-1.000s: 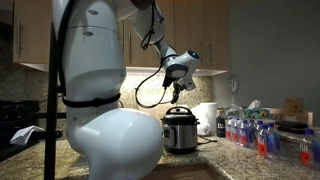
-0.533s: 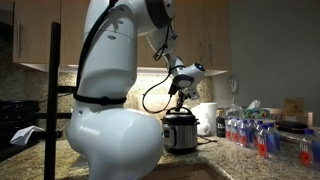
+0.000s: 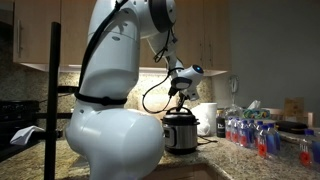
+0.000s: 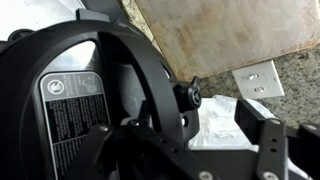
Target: Uncover the cooker and put the lid on the counter
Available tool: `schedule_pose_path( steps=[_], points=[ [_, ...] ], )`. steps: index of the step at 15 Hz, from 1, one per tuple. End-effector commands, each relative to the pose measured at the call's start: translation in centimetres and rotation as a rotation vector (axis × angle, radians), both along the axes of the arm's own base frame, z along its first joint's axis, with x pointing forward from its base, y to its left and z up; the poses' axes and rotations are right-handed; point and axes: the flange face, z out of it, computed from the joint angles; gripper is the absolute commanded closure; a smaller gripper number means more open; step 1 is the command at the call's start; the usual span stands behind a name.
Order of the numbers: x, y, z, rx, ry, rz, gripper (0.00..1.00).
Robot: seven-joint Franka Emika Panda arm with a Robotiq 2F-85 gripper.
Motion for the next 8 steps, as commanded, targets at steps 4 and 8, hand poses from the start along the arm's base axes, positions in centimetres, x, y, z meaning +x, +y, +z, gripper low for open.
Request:
schedule_pose_path(
  steps=[4, 8],
  points=[
    [0.0, 1.7, -2.0, -0.034, -0.076, -0.063, 0.66],
    [-1.6, 1.7, -1.0, -0.036, -0.194, -0.160, 0.89]
  ],
)
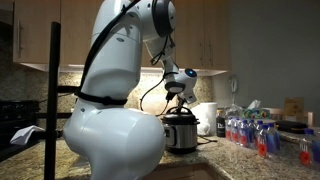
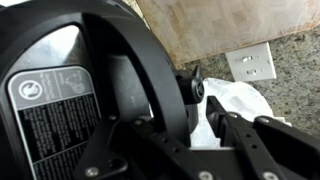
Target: Uncover the cooker and put the lid on the counter
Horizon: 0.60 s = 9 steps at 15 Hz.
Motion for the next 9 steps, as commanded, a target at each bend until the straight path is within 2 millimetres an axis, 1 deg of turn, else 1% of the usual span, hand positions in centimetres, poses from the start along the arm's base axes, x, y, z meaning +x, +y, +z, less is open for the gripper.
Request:
schedule_pose_path(
  steps=[1, 4, 5, 7, 9],
  points=[
    [-1.8, 0.2, 1.1, -0.018, -0.129, -0.079, 0.90],
    [-3.7, 0.7, 2.0, -0.053, -0.216, -0.103, 0.97],
    [-4.2, 0.8, 2.3, -0.065, -0.240, -0.108, 0.94],
    [-4.7, 1.0, 3.0, -0.076, -0.286, -0.104, 0.93],
    [-4.5, 1.2, 3.6, -0.077, -0.327, -0.093, 0.92]
  ],
)
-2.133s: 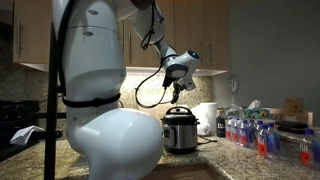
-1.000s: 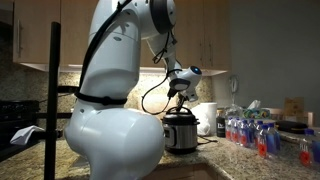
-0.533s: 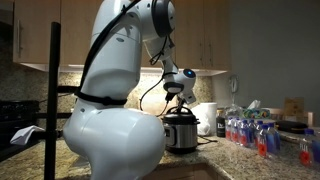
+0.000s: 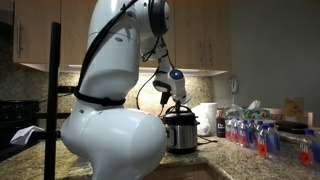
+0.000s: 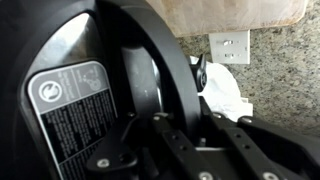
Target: Uncover the cooker and put the lid on the counter
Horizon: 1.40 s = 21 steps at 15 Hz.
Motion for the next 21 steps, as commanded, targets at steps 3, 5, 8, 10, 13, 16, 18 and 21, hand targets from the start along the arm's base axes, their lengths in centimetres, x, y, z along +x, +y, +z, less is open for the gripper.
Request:
schedule_pose_path(
  steps=[3, 5, 8, 10, 13, 16, 18, 21],
  points=[
    [0.5, 0.1, 3.7, 0.021, -0.141, 0.021, 0.93],
    [0.8, -0.1, 3.1, 0.023, -0.147, 0.036, 0.93],
    [0.9, -0.1, 2.2, 0.004, -0.146, 0.050, 0.92],
    [0.7, 0.3, 1.4, -0.006, -0.135, 0.078, 0.93],
    [0.4, 0.5, 1.0, -0.026, -0.137, 0.117, 0.93],
    [0.5, 0.6, 1.1, -0.043, -0.152, 0.136, 0.93],
    [0.4, 0.6, 1.0, -0.048, -0.152, 0.147, 0.93],
    [0.4, 0.8, 0.8, -0.056, -0.156, 0.184, 0.92]
  ],
)
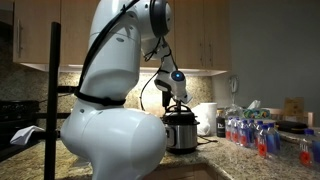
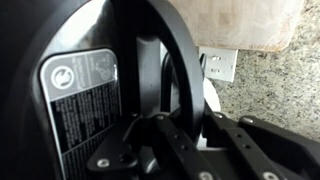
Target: Uncover the cooker and put the lid on the counter
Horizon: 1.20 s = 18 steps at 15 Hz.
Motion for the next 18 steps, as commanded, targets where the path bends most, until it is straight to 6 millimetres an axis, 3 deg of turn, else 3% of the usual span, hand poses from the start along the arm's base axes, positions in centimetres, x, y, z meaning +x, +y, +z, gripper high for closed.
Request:
schedule_pose_path(
  steps=[1, 4, 6, 7, 11, 18],
  points=[
    [-0.2, 0.4, 1.0, 0.009, -0.034, 0.075, 0.91],
    [-0.2, 0.4, 0.9, 0.002, -0.033, 0.090, 0.92],
    [-1.7, 0.8, -1.5, 0.007, 0.091, 0.154, 0.93],
    [0.1, 0.0, -0.1, -0.014, 0.004, 0.073, 0.92],
    [-0.1, -0.2, 0.0, -0.005, 0.032, 0.106, 0.94],
    [1.9, -0.8, 2.2, -0.020, -0.152, 0.042, 0.93]
  ],
)
